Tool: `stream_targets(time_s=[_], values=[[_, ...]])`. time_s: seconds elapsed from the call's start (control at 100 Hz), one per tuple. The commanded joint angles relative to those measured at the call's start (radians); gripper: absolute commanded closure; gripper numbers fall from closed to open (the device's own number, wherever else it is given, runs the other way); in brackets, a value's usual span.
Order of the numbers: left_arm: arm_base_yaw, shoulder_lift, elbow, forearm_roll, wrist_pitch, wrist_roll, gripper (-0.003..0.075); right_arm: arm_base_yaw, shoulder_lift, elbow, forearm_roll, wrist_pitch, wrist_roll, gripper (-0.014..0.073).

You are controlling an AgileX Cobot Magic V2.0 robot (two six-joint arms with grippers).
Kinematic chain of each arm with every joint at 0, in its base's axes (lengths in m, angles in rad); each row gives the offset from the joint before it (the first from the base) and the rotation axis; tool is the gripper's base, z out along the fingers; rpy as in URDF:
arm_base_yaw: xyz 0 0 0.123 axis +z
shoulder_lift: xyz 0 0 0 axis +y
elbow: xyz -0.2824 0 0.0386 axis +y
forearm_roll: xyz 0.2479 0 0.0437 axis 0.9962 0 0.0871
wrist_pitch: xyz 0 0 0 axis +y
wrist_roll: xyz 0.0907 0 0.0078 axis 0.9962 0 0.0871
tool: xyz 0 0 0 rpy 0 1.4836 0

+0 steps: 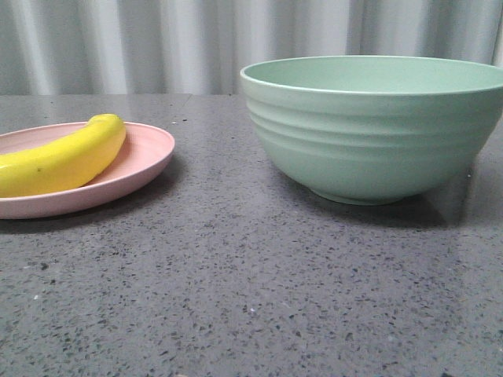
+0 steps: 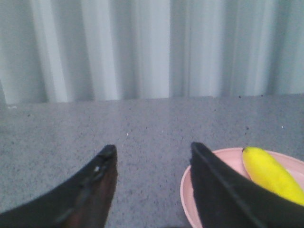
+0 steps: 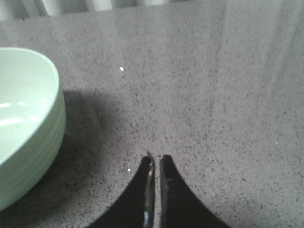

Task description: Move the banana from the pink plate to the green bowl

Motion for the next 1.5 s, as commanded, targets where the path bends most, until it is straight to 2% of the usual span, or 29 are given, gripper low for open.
stream_targets(time_s=[0.0,0.07,0.19,0.34,0.52,0.72,0.89,1.03,1.49], values=[[0.0,0.028,-0.038,-0.01,-0.157,-0.009,0.0259,-0.001,0.026,-0.033,0.001,-0.061,-0.006,0.0665],[0.0,0.051,-0.049,-0.01,-0.164,-0.009,0.026,-0.001,0.035,-0.033,0.001,-0.061,-0.006,0.0665],[-0.004,0.131,-0.12,-0.01,-0.029,-0.009,0.026,-0.001,0.043,-0.033,0.001,-0.065,-0.006,0.0665],[-0.046,0.257,-0.234,-0.01,0.073,-0.009,0.026,-0.001,0.043,-0.033,0.001,-0.065,-0.006,0.0665],[-0.169,0.436,-0.385,-0.01,0.244,-0.009,0.026,-0.001,0.043,-0.033,0.001,-0.065,-0.006,0.0665],[-0.328,0.617,-0.503,-0.01,0.359,0.001,0.026,-0.001,0.043,-0.033,0.001,-0.063,-0.006,0.0665],[-0.399,0.746,-0.57,-0.01,0.482,0.011,0.026,-0.001,0.043,-0.033,0.001,-0.056,-0.006,0.0665],[-0.405,0.817,-0.597,-0.022,0.521,0.013,0.026,-0.001,0.043,-0.033,0.001,-0.057,-0.006,0.0665],[-0.405,0.96,-0.618,-0.022,0.529,0.017,0.026,-0.001,0.043,-0.033,0.005,-0.057,-0.006,0.0665]])
